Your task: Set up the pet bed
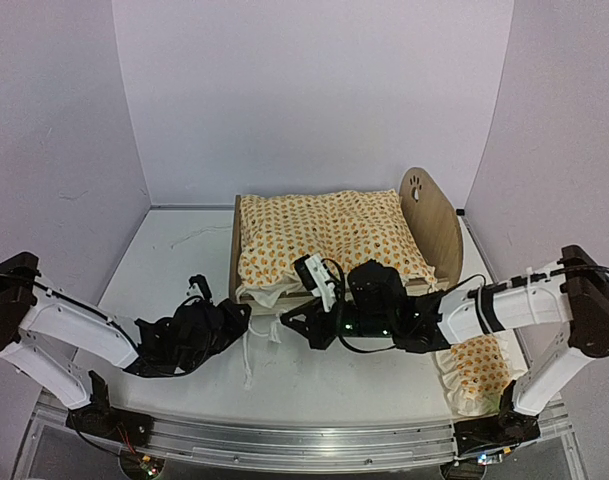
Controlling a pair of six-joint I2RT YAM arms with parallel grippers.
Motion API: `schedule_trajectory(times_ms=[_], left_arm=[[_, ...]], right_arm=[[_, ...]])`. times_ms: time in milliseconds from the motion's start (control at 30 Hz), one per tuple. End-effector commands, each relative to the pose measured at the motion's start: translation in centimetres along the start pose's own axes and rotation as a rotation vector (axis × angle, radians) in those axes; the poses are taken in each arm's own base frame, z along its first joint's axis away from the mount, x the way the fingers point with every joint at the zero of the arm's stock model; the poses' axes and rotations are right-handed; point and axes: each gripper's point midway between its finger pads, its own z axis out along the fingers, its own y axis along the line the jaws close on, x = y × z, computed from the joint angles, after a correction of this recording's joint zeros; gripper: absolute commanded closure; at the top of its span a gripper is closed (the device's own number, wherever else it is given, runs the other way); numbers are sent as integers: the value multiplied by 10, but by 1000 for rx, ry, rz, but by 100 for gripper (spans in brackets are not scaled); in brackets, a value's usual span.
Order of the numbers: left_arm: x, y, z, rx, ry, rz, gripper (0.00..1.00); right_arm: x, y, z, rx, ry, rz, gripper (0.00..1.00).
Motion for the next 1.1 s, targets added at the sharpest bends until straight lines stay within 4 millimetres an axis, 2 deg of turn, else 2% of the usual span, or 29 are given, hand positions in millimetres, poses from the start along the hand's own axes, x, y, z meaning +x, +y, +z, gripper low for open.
schedule_trajectory(times_ms=[0, 67, 100, 133, 233, 333, 467, 533, 700, 867, 933, 1000, 1033, 1067], left_arm=[[-6, -23, -14, 102, 23, 122, 100], [-5, -29, -16, 122, 29, 179, 100], [-6, -31, -17, 130, 29, 198, 100], [-6, -34, -18, 141, 30, 218, 100], [-5, -43, -20, 170, 38, 289, 100], [-4, -45, -21, 182, 44, 330, 100], [-3, -50, -24, 205, 54, 388, 100], [-4, -50, -26, 212, 54, 403, 100], [0, -56, -28, 240, 70, 477, 99], [9, -52, -26, 235, 107, 488, 95], [12, -48, -27, 232, 129, 493, 82], [15, -44, -31, 214, 173, 521, 64], [15, -43, -34, 187, 196, 528, 46], [13, -40, -38, 146, 226, 541, 16]], right_arm=[[-58, -10, 16, 83, -169, -48, 100], [-68, -4, 34, 31, -186, -61, 100], [-63, -9, 45, 21, -164, -45, 100], [-67, -11, 53, 8, -164, -31, 100], [-60, -16, 69, 0, -144, -18, 100], [-49, -9, 86, -68, -100, -33, 100], [-51, -27, 89, -45, -119, -37, 100], [-53, -26, 96, -112, -117, -36, 100], [-54, -12, 116, -256, -99, -74, 100], [-67, 3, 110, -361, -203, -99, 100], [-70, 8, 108, -431, -226, -88, 100], [-69, 6, 108, -482, -236, -63, 100], [-67, 3, 109, -486, -235, -52, 100], [-65, 1, 110, -490, -232, -50, 100]])
